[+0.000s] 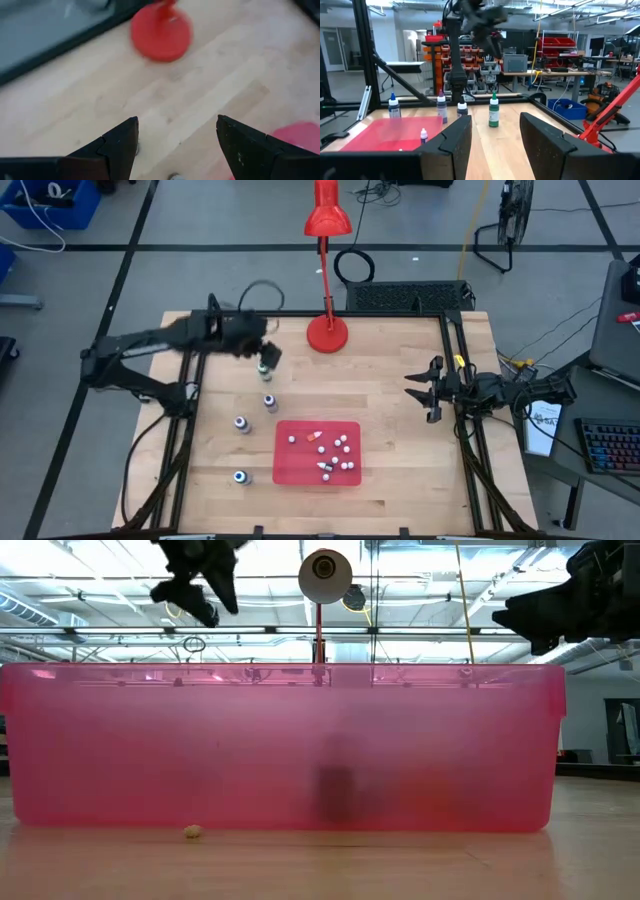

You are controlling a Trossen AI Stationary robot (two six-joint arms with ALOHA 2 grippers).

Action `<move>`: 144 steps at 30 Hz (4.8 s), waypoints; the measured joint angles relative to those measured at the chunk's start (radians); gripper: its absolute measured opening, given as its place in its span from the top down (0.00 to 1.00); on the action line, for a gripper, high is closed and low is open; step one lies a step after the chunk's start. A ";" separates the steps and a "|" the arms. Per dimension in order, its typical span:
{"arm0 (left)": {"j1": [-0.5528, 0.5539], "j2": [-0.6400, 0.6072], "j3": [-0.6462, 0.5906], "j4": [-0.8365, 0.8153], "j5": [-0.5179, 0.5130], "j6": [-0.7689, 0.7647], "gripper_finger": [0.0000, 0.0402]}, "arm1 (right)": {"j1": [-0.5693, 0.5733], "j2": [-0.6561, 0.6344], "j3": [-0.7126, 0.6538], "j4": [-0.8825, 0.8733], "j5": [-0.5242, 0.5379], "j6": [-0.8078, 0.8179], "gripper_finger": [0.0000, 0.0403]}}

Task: Pick & Place food coloring
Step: Put the big green food coloring bottle into the pink container

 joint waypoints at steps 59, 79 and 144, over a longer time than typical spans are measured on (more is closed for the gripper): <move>0.170 0.491 0.058 -0.240 0.203 -0.068 0.33 | 0.000 0.000 -0.001 0.003 -0.002 0.000 0.61; 0.123 0.493 -0.062 -0.133 0.147 -0.111 0.33 | 0.000 0.000 -0.001 0.003 -0.002 0.000 0.61; -0.692 0.788 0.409 -0.292 0.305 -0.424 0.64 | 0.000 0.001 -0.001 0.003 -0.002 0.000 0.61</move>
